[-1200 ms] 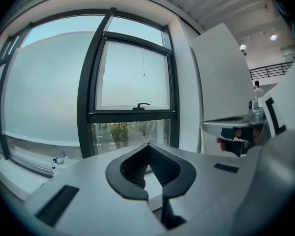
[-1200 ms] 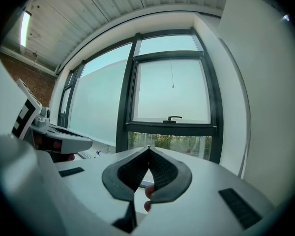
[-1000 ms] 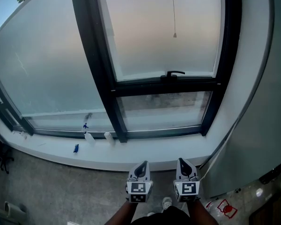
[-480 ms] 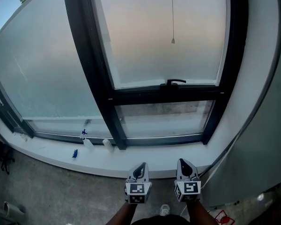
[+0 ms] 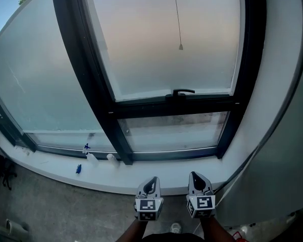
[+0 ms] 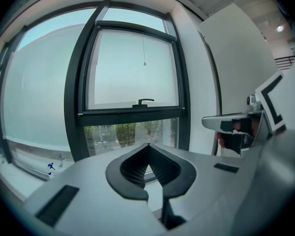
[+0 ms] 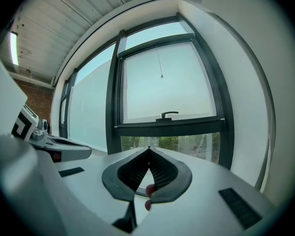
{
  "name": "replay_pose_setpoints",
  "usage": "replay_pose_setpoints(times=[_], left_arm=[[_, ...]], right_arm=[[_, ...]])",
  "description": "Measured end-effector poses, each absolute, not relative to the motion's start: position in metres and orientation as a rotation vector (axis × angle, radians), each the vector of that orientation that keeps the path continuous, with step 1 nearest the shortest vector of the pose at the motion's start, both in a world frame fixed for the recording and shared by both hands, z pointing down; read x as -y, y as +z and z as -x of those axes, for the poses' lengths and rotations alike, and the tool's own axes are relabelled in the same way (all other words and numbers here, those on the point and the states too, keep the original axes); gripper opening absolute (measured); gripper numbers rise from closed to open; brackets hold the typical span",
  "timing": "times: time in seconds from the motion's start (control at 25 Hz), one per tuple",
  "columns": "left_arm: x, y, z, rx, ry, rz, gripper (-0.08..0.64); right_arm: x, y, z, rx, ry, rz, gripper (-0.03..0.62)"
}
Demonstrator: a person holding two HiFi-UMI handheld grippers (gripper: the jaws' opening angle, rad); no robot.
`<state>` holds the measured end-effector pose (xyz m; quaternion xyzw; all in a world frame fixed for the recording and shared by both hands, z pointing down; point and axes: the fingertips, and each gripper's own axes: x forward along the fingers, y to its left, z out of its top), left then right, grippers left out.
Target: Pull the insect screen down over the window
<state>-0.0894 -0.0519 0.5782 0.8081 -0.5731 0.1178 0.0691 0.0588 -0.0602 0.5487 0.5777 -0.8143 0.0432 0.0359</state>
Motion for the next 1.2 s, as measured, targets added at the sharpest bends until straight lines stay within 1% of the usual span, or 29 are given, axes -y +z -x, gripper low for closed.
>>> replay_pose_setpoints(times=[0.2, 0.48, 0.68, 0.92, 1.2], left_arm=[[0.067, 0.568, 0.084, 1.767, 0.346, -2.394, 0.003], [0.076, 0.580, 0.073, 1.777, 0.369, -2.430, 0.003], [0.085, 0.581, 0.078, 1.778, 0.400, -2.403, 0.002], [0.107, 0.584, 0.076, 1.745, 0.391, -2.414, 0.003], [0.144, 0.586, 0.082, 1.728, 0.360, -2.412, 0.003]], right_arm=[[0.071, 0.552, -0.061, 2.512, 0.105, -1.718, 0.003], [0.082, 0.558, -0.066, 2.528, 0.141, -1.694, 0.003], [0.091, 0.559, -0.060, 2.532, 0.120, -1.674, 0.003], [0.113, 0.565, -0.060, 2.532, 0.202, -1.686, 0.003], [0.150, 0.557, -0.057, 2.516, 0.134, -1.705, 0.003]])
